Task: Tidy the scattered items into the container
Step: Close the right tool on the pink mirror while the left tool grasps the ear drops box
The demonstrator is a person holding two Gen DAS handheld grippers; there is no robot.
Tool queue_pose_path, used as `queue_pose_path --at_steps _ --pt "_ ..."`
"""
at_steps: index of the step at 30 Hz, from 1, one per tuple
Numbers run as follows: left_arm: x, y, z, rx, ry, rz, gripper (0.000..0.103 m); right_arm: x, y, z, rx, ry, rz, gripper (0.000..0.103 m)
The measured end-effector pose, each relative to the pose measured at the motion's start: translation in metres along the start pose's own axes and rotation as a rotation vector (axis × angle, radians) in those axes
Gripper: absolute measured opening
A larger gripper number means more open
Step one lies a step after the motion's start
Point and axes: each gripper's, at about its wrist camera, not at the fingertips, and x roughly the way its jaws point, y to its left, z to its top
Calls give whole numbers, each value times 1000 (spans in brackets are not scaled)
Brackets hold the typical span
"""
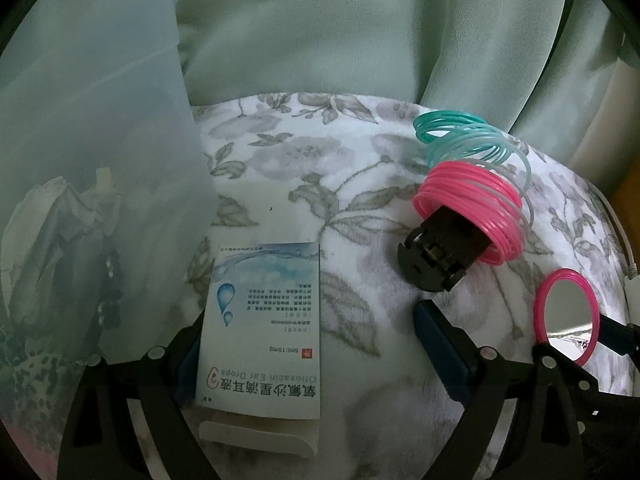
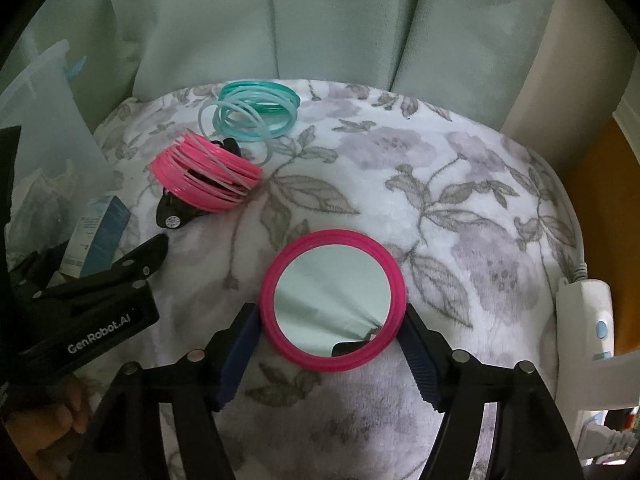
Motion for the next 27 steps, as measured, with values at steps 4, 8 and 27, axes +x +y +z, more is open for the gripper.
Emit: queue_pose_path --at_steps 4,8,27 --pt "-11 -27 -27 -14 8 6 92 -2 -2 1 33 19 -1 72" --pt "-16 -34 -34 -8 21 6 88 -5 -1 -1 37 40 -7 71" --pt "-46 -71 -86 35 54 -32 64 -23 4 -29 72 83 -37 71"
